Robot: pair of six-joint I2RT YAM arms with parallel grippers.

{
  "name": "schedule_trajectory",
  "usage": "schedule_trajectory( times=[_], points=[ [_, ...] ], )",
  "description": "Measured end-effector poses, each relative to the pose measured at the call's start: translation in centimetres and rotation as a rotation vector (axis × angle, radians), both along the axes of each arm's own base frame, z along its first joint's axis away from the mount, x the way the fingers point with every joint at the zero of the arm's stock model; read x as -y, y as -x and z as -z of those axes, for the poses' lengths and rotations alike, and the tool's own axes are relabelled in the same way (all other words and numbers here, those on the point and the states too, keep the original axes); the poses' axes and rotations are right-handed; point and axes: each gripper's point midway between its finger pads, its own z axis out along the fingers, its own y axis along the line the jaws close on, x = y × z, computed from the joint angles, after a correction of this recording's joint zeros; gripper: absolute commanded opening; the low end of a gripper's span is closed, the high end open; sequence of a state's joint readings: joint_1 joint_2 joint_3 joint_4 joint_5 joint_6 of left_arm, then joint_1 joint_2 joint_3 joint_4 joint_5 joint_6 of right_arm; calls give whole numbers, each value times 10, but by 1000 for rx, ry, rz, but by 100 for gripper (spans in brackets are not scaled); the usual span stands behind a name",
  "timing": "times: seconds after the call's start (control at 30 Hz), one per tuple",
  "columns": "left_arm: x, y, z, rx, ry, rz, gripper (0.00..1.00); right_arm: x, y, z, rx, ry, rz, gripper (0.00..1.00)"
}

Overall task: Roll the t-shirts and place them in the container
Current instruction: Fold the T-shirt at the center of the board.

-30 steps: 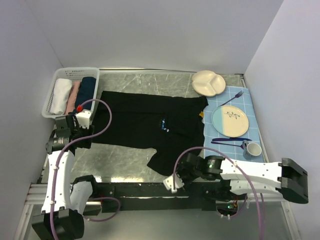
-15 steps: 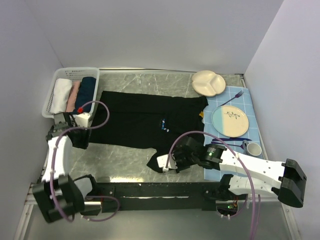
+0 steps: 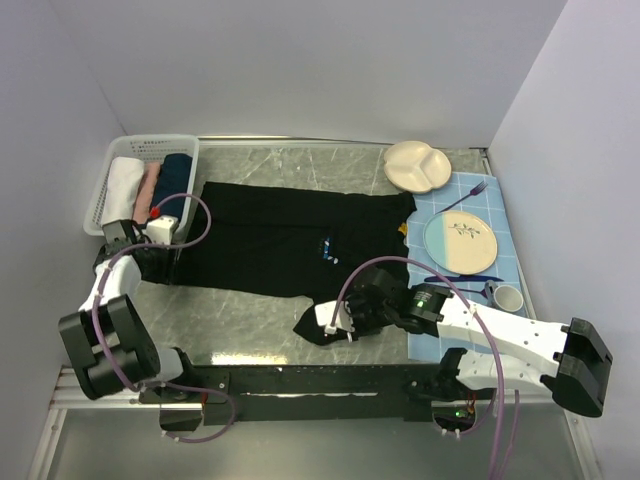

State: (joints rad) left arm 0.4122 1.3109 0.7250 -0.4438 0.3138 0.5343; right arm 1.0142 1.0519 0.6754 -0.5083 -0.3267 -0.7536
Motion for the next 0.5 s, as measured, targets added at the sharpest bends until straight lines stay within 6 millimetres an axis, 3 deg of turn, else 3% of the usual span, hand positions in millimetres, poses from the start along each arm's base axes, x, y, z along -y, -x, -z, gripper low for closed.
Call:
schedule_trajectory(
  times=[0.27, 0.37, 0.4, 0.43, 0.5],
  points=[
    [1, 3, 28, -44, 22, 0, 45, 3, -5, 0, -8, -3, 29, 0],
    [2, 6, 34, -62, 30, 3, 32, 4, -7, 0, -10, -3, 36, 0],
    [1, 4, 35, -59, 27, 6, 17, 4, -7, 0, -11, -3, 41, 0],
    [1, 4, 35, -59, 28, 6, 9, 4, -7, 0, -12, -3, 43, 0],
    [-3, 2, 35, -55, 14, 12, 1, 5, -8, 0, -16, -2, 50, 0]
  ],
)
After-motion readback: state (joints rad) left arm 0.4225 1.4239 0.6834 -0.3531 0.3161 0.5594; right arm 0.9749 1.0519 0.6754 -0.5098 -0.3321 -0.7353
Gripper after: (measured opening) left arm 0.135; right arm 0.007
